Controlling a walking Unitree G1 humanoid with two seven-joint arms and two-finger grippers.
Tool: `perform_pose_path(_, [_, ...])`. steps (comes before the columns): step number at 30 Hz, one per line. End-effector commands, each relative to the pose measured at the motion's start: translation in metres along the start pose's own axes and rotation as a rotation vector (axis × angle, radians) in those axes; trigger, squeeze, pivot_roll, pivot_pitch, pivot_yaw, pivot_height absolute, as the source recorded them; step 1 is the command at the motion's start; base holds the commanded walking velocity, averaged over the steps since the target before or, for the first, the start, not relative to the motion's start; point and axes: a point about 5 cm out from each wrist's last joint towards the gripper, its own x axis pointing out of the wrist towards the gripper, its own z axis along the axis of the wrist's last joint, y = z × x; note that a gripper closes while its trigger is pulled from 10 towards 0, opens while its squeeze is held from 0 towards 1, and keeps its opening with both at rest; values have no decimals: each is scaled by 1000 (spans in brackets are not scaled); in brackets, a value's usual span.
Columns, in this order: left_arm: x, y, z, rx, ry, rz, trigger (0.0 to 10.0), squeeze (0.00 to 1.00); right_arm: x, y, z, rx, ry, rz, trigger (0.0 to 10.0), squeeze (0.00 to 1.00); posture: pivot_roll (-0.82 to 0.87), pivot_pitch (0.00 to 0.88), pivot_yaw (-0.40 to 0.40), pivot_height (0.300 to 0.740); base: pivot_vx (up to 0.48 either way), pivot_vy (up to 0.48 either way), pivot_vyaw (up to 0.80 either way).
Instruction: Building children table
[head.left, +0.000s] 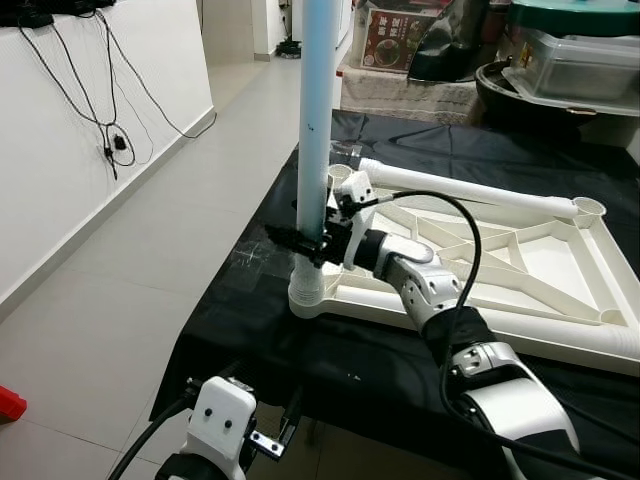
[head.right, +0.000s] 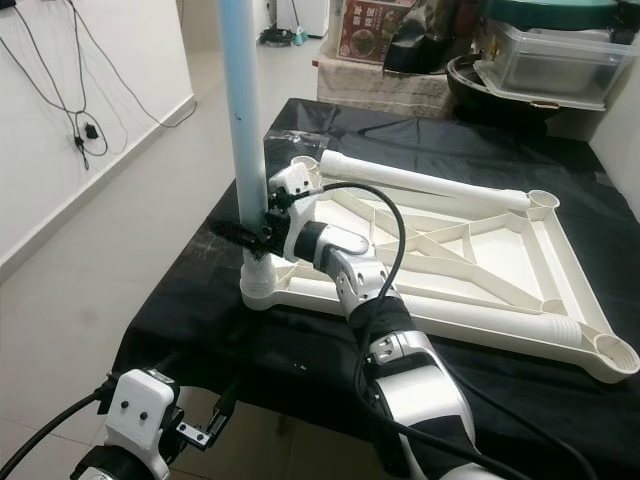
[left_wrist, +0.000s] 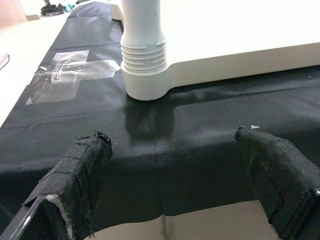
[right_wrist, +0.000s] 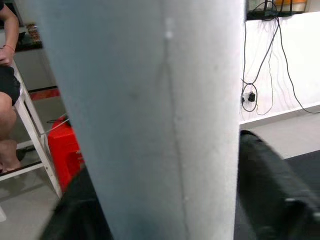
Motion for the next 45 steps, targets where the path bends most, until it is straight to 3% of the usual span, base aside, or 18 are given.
perform_pose_path(1, [-2,-1,-1,5,7,1,10000,0,2,2,-2,-7,7,3,0,0,227,81,-69,740,0,0,0])
perform_pose_path(13, [-1,-1,-2,11,8,-3,10000,0,1,5,-10,0,10,12,0,0,230,69,-65,740,0,0,0])
perform_pose_path(20, [-1,0,-2,15,10,-5,10000,0,-5,4,-18,2,17,-55,0,0,231,65,-60,740,0,0,0])
perform_pose_path(23, [1,2,-3,22,11,-6,10000,0,-19,-2,-27,-20,6,-248,0,0,228,63,-56,740,0,0,0])
perform_pose_path(24, [1,2,-3,22,11,-6,10000,0,-19,-2,-27,-20,6,-248,0,0,228,63,-56,740,0,0,0])
perform_pose_path(26, [2,4,-3,27,10,-6,10000,0,-28,-4,-33,-27,22,-400,0,0,222,60,-53,740,0,0,0])
perform_pose_path(29, [2,4,-3,27,10,-6,10000,0,-28,-4,-33,-27,22,-400,0,0,222,60,-53,740,0,0,0])
perform_pose_path(30, [3,4,-3,28,10,-5,10000,0,-31,-5,-36,-38,38,-468,0,0,222,59,-51,740,0,0,0])
perform_pose_path(32, [5,5,-4,33,7,-7,10000,0,-45,-11,-41,-58,56,-746,0,0,219,55,-47,740,0,0,0])
perform_pose_path(33, [5,5,-4,33,7,-7,10000,0,-45,-11,-41,-58,56,-746,0,0,219,55,-47,740,0,0,0])
perform_pose_path(35, [7,6,-4,37,5,-8,10000,0,-62,-13,-43,-40,73,-1038,0,0,215,48,-49,740,0,0,0])
perform_pose_path(37, [9,7,-4,39,4,-8,10000,0,-70,-8,-43,-14,74,-1221,0,0,216,44,-46,740,0,0,0])
perform_pose_path(41, [10,7,-5,40,3,-8,10000,0,-71,-4,-42,-10,70,-1281,0,0,216,44,-46,740,0,0,0])
perform_pose_path(42, [11,7,-5,42,2,-10,10000,0,-66,5,-43,26,56,-1364,0,0,219,37,-45,740,0,0,0])
perform_pose_path(44, [11,7,-5,42,2,-10,10000,0,-66,5,-43,26,56,-1364,0,0,219,37,-45,740,0,0,0])
perform_pose_path(45, [12,7,-5,44,1,-12,10000,0,-61,13,-45,67,47,-1425,0,0,225,34,-48,740,0,0,0])
